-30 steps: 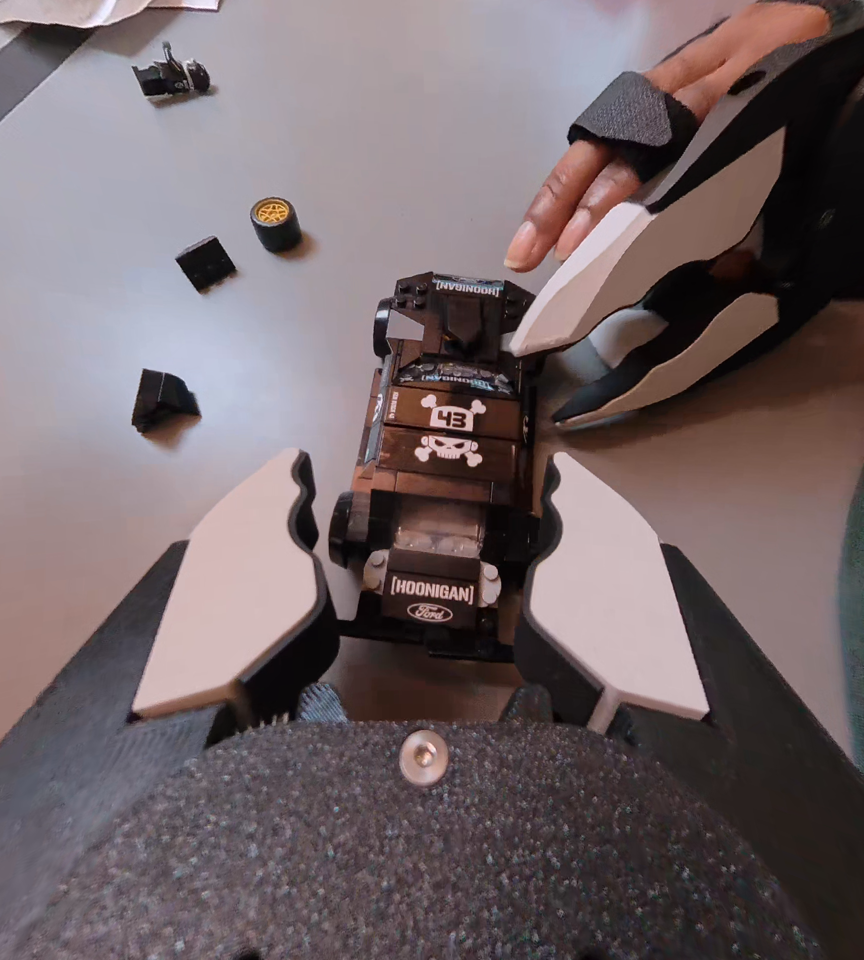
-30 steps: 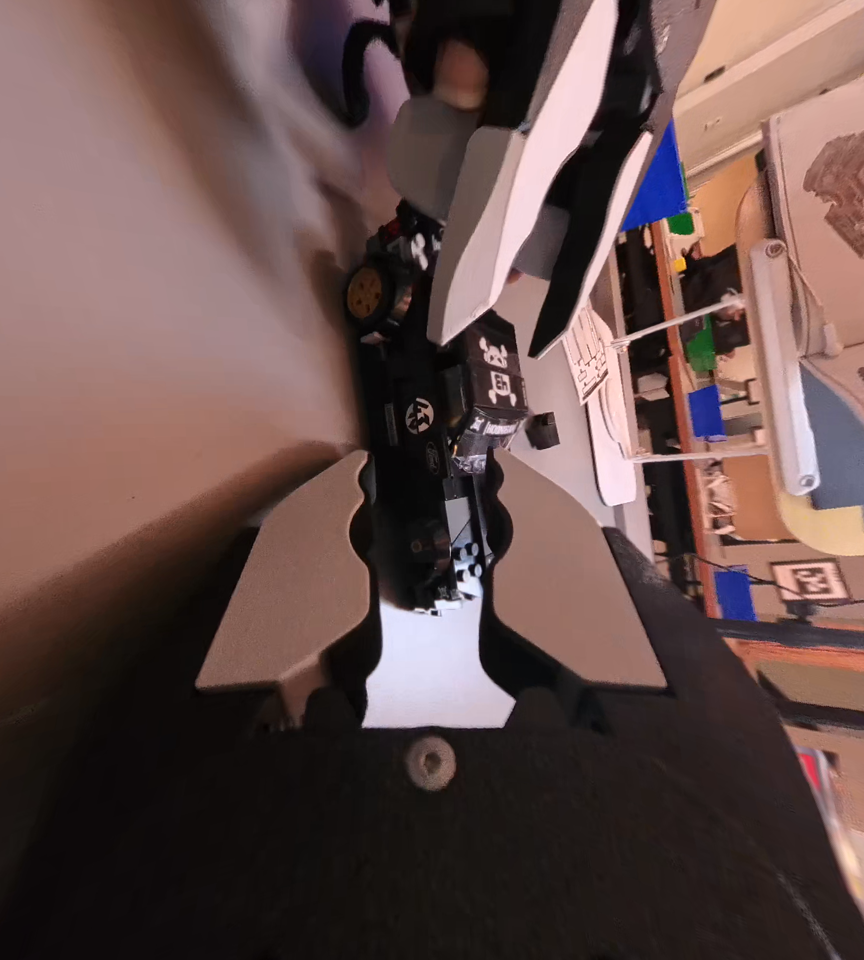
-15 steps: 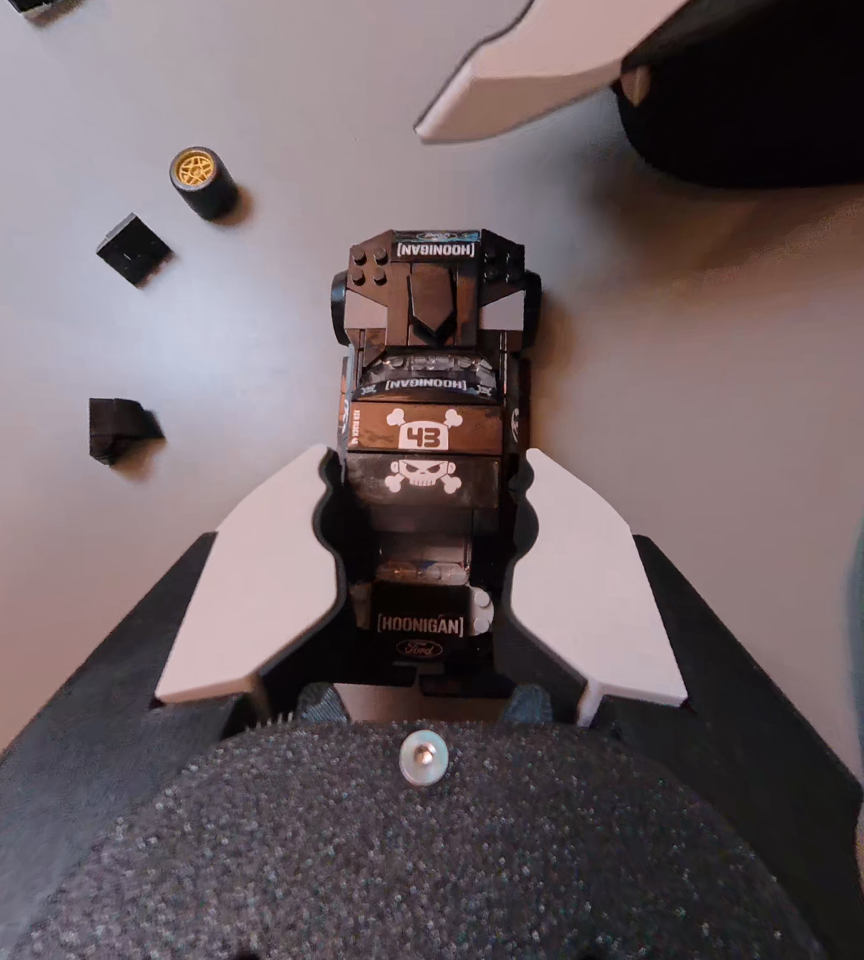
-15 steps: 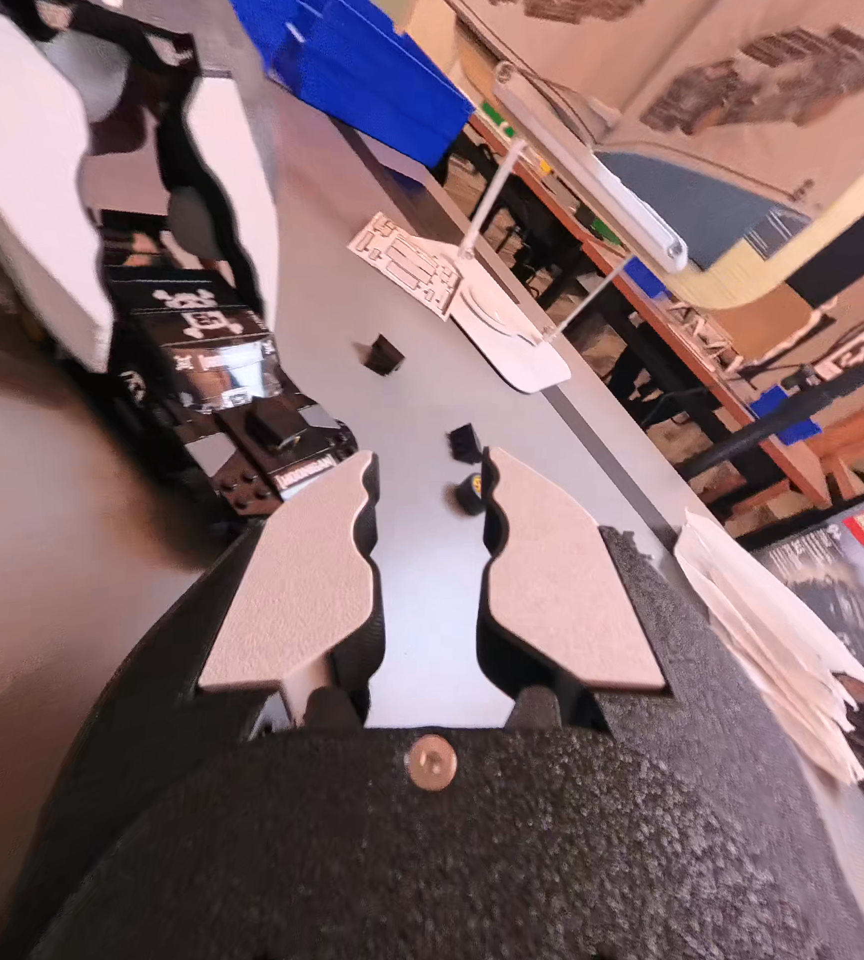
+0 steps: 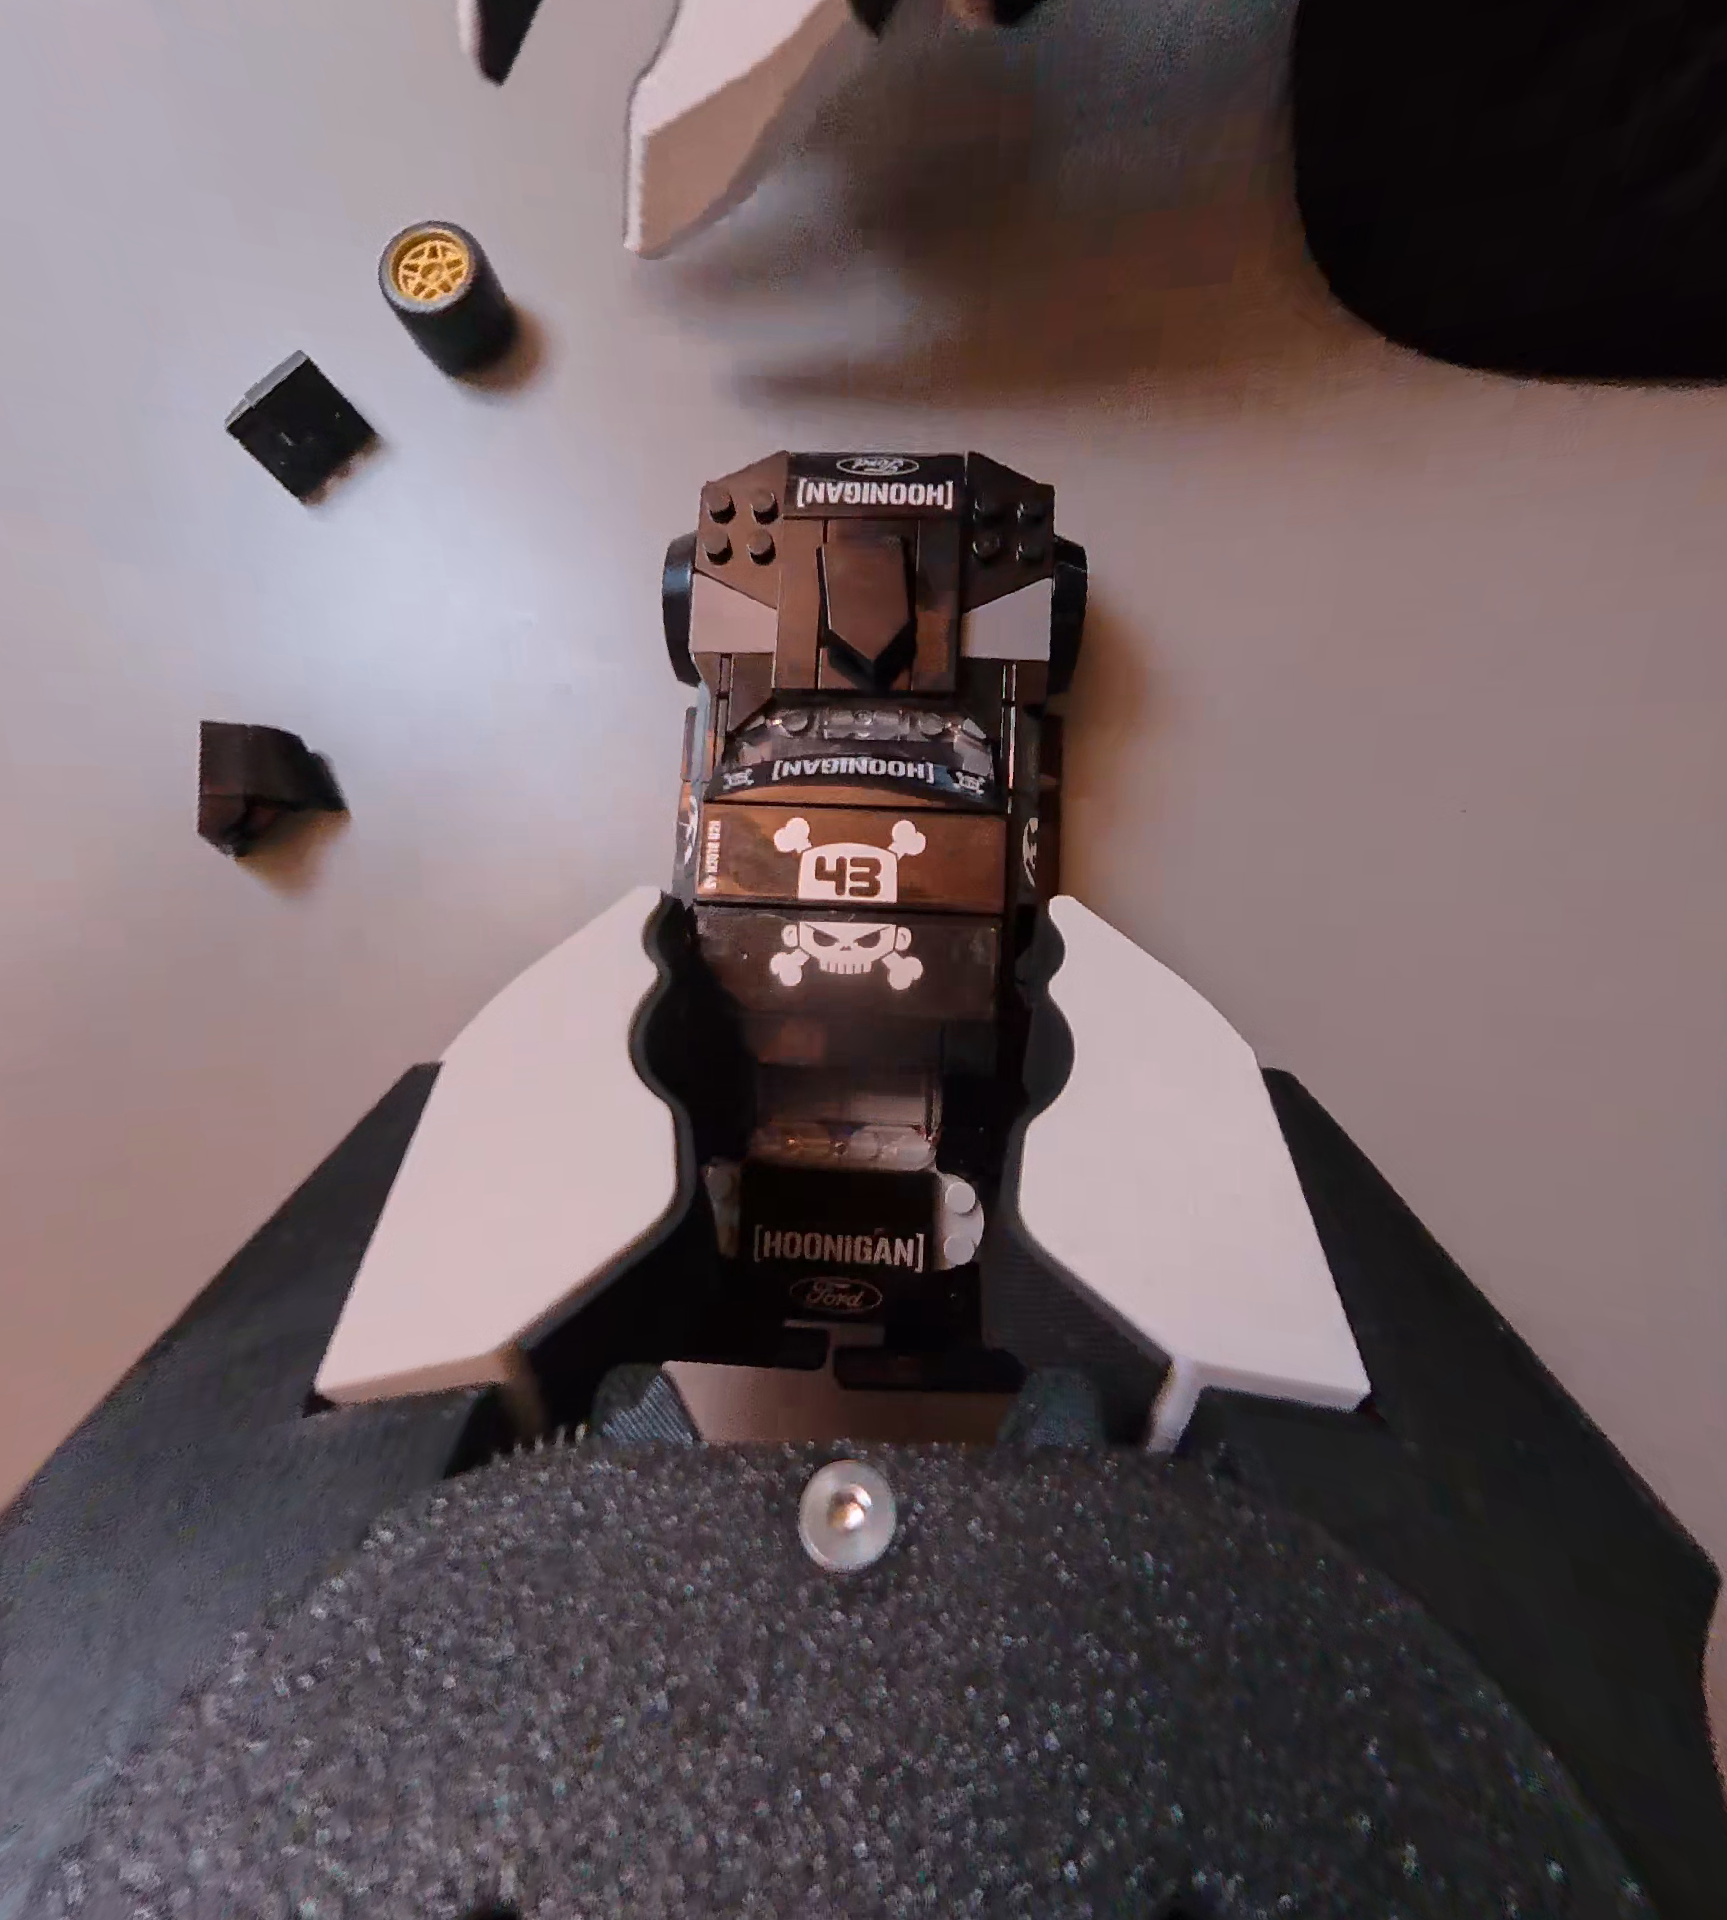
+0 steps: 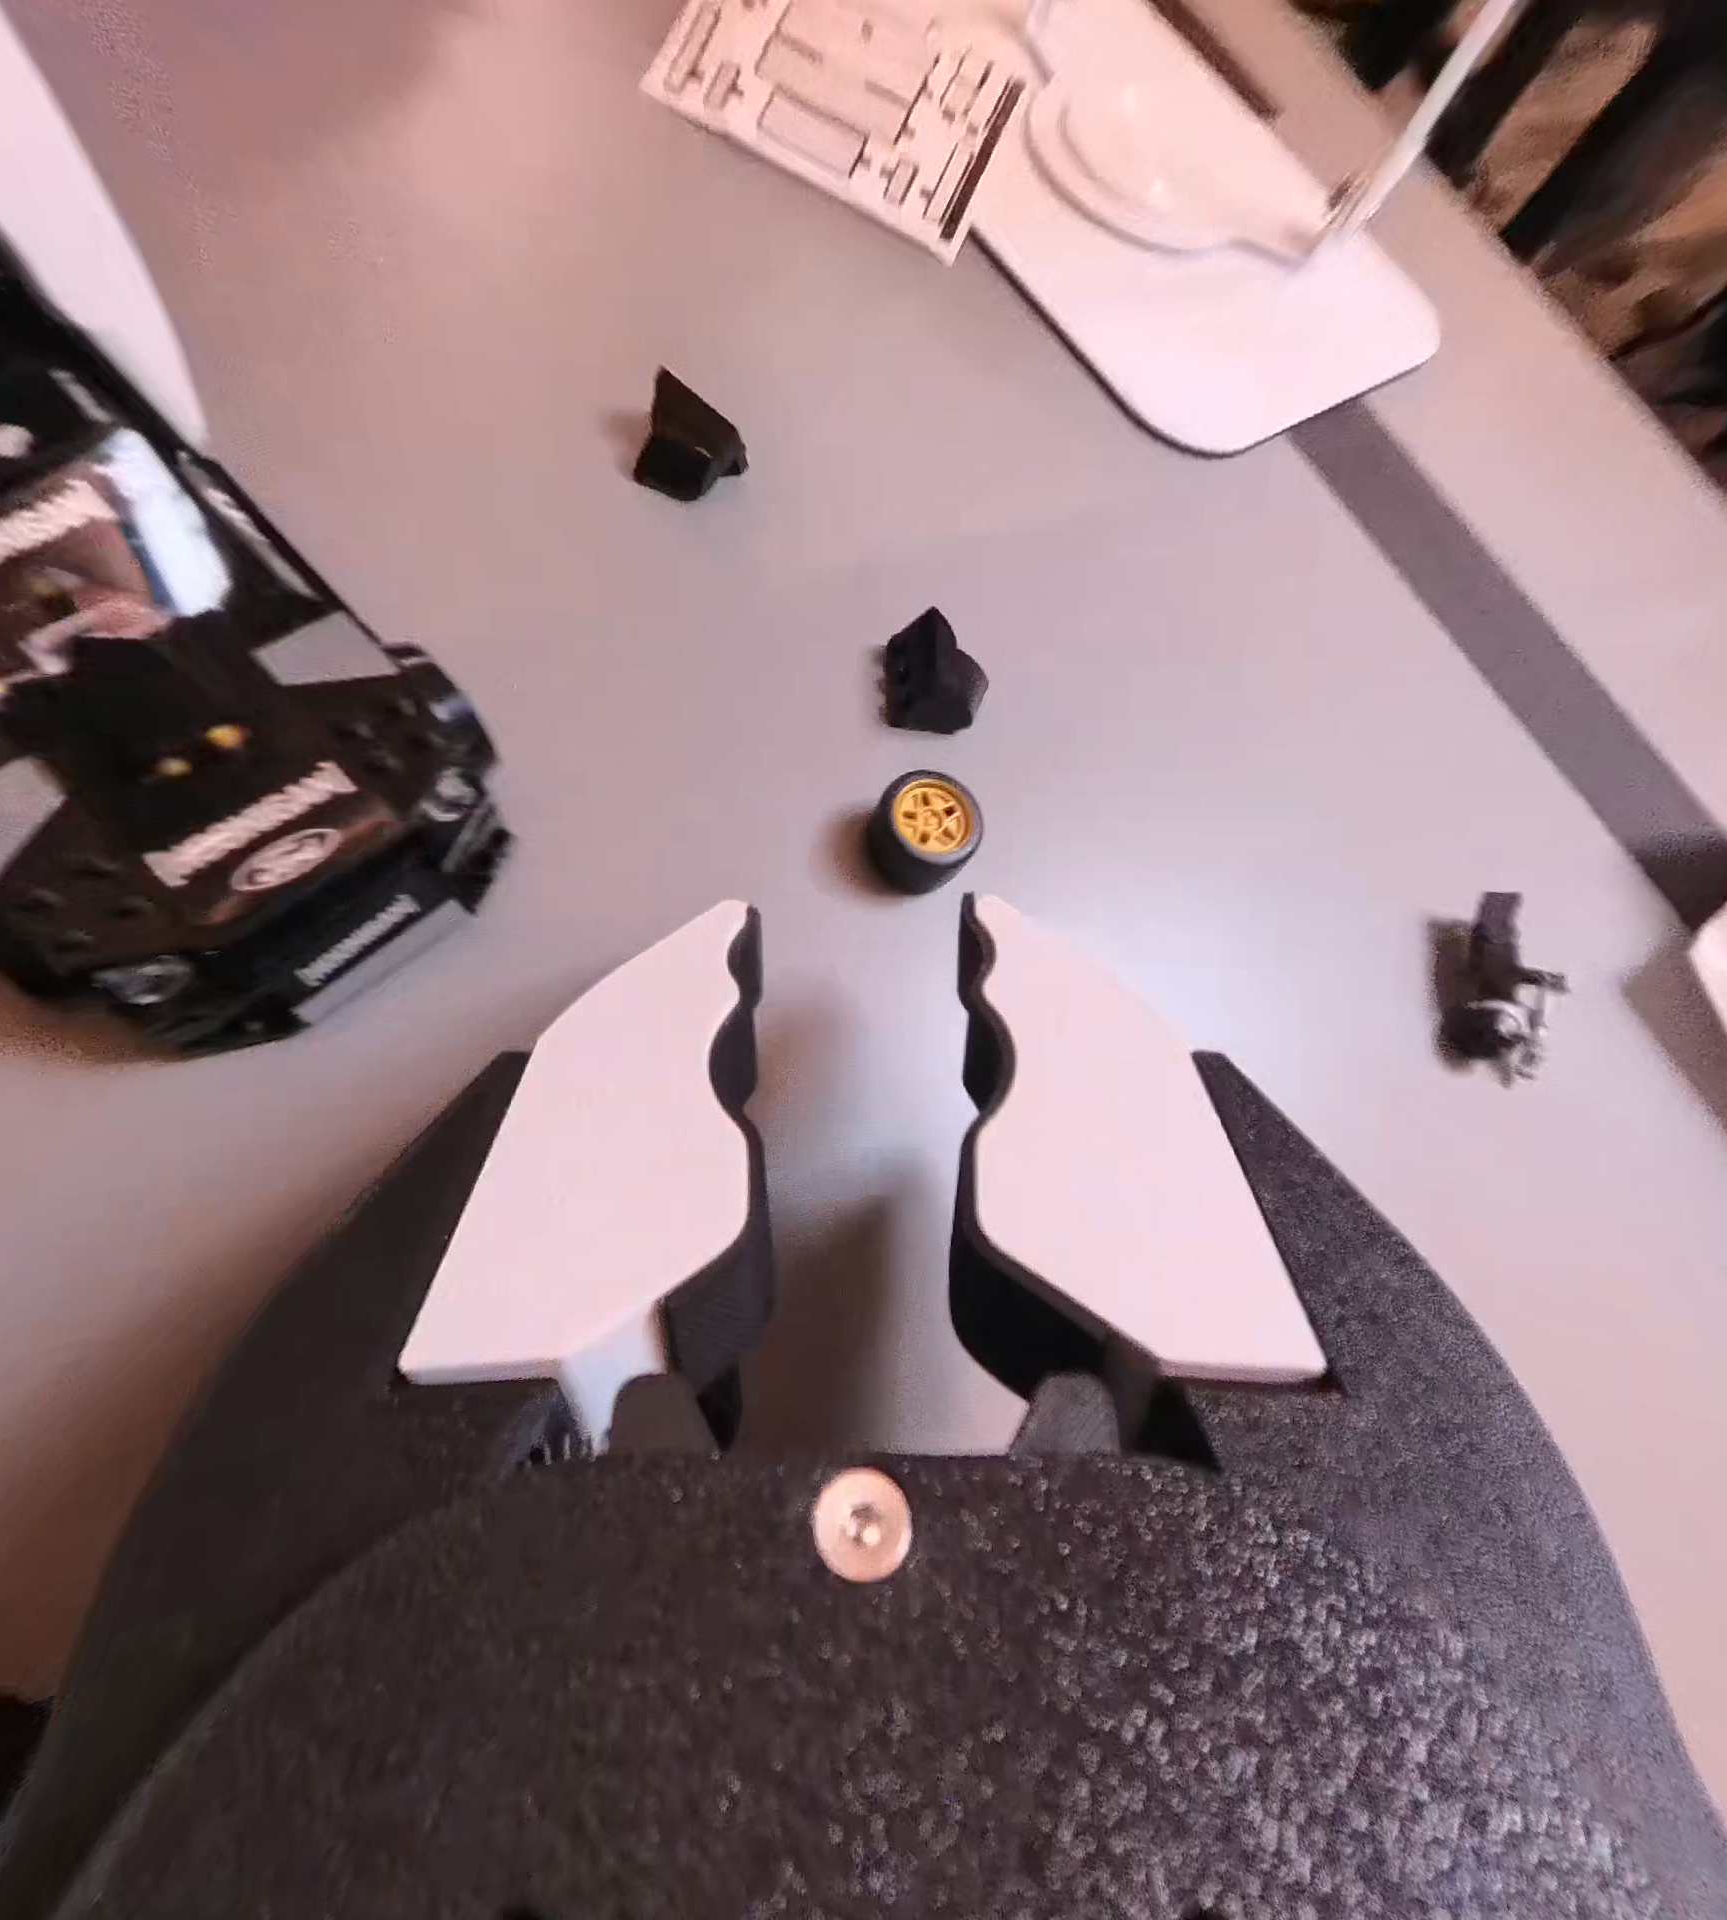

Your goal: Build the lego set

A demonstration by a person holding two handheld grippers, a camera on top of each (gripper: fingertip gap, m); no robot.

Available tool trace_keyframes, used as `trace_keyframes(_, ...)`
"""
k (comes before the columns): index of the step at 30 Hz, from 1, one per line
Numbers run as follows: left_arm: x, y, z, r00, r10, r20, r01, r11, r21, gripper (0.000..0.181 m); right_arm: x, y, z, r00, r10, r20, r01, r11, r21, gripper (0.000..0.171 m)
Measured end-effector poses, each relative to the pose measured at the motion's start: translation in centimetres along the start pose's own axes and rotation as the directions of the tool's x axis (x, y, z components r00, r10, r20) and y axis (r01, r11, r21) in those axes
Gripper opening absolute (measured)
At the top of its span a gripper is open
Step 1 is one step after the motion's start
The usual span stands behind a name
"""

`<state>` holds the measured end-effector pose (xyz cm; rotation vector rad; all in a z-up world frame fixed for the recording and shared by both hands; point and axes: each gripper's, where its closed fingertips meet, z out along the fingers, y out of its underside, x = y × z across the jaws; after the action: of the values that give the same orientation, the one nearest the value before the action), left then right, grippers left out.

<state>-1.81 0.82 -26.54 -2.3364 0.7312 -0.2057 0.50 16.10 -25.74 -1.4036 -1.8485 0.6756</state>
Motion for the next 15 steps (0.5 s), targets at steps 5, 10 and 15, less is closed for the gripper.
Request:
trace_keyframes(5,-0.2,0.5,-0.5,0.999,-0.040,0.000,0.040,0.999,0.007,0.063,1.6,-0.7,3.3,0.987,0.052,0.149,-0.039,0.995,-0.095,0.038)
trace_keyframes(10,-0.6,0.9,-1.3,0.986,-0.157,-0.051,0.157,0.988,0.000,0.063,1.0,-0.1,4.1,0.974,-0.020,0.224,0.065,0.979,-0.196,0.025)
trace_keyframes(15,-1.4,0.5,-1.9,0.931,-0.317,-0.180,0.320,0.947,-0.013,0.063,-1.9,-3.4,1.3,0.966,-0.125,0.225,0.118,0.992,0.044,0.025)
